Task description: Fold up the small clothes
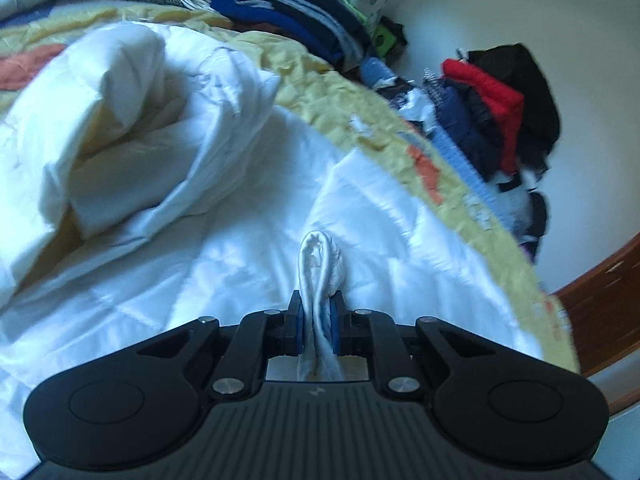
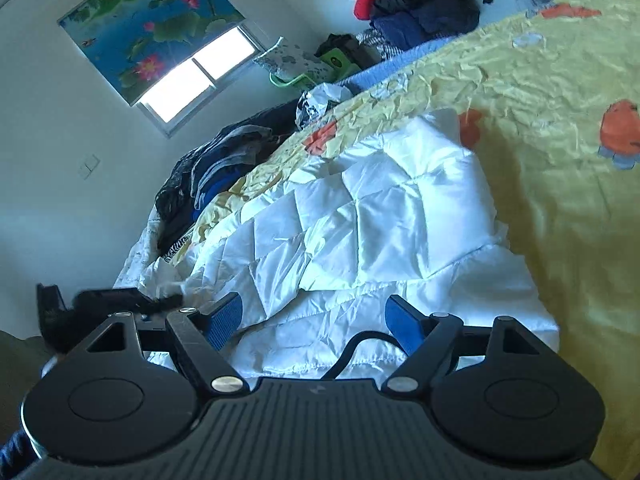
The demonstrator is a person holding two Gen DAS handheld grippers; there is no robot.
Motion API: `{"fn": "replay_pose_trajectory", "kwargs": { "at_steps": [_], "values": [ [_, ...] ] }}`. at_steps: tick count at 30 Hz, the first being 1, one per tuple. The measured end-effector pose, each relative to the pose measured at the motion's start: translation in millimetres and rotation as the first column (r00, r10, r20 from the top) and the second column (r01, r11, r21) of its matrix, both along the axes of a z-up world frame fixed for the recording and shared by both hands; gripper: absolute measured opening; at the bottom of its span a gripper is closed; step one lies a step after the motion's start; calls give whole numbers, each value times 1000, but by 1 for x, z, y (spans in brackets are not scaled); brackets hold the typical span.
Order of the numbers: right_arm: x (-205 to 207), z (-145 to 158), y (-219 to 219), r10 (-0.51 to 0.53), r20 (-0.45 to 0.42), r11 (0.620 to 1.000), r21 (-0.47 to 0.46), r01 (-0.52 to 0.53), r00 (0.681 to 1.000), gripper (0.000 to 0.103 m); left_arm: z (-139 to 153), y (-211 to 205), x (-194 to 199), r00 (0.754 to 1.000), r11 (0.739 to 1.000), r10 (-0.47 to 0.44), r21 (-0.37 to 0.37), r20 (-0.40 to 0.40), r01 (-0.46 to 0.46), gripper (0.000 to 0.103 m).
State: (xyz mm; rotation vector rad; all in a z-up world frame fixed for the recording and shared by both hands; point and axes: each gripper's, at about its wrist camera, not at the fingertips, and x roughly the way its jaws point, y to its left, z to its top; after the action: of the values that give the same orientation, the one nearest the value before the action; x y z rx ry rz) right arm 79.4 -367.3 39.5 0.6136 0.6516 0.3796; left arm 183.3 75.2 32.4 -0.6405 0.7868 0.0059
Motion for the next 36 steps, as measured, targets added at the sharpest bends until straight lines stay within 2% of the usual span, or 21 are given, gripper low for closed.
{"fn": "replay_pose_trajectory", "kwargs": {
  "at_steps": [2,3,4,6,8,9,10,12,16,18,20,25,27,30,33,36],
  "values": [
    [1,-2,2,10,-4,1000,8,-10,1000,82,2,1,-3,1000,1000,4,23,-1,-4,24],
    [2,-2,3,15,-6,1000,7,-15,1000,82,5,3,-5,1000,999,18,34,-5,-17,39],
    [3,-2,3,20,-7,1000,6,-20,1000,82,10,6,-10,999,998,43,54,-4,-43,60],
    [5,0,3,25,-3,1000,6,-25,1000,82,29,9,-28,988,982,137,121,64,-144,77],
    [7,6,-1,23,14,1000,1,-23,1000,82,51,8,-49,959,947,220,196,178,-253,78],
    [8,10,-4,15,27,1000,-6,-15,1000,82,60,4,-55,948,935,226,223,224,-276,78],
    [11,14,-8,6,40,1000,-13,-5,999,82,67,-2,-58,943,931,205,244,262,-270,78],
    [21,22,-14,-11,61,1000,-22,12,998,82,70,-20,-54,950,936,116,288,290,-202,78],
    [61,38,-11,-3,109,999,-36,7,994,81,45,-66,-31,968,933,-36,356,248,-56,77],
    [88,37,-2,1,97,995,-97,8,995,81,29,-91,-19,972,904,-100,427,211,0,77],
    [111,29,11,10,83,982,-190,6,996,81,16,-109,-11,979,870,-122,493,161,27,77],
    [141,-6,31,32,-9,926,-376,-33,999,80,-11,-116,-3,988,853,-140,515,63,88,80],
    [143,-21,30,45,-27,926,-373,-52,999,83,-18,-114,-3,985,848,-164,517,53,113,80],
    [132,-34,32,87,45,922,-383,-63,995,89,-27,-111,1,983,851,-177,509,53,126,82],
    [130,-36,36,110,64,916,-393,-77,992,97,-32,-112,5,983,848,-175,517,60,119,84],
    [132,-36,35,121,62,923,-374,-89,991,99,-32,-114,8,983,846,-172,519,59,117,84]
  ]
}}
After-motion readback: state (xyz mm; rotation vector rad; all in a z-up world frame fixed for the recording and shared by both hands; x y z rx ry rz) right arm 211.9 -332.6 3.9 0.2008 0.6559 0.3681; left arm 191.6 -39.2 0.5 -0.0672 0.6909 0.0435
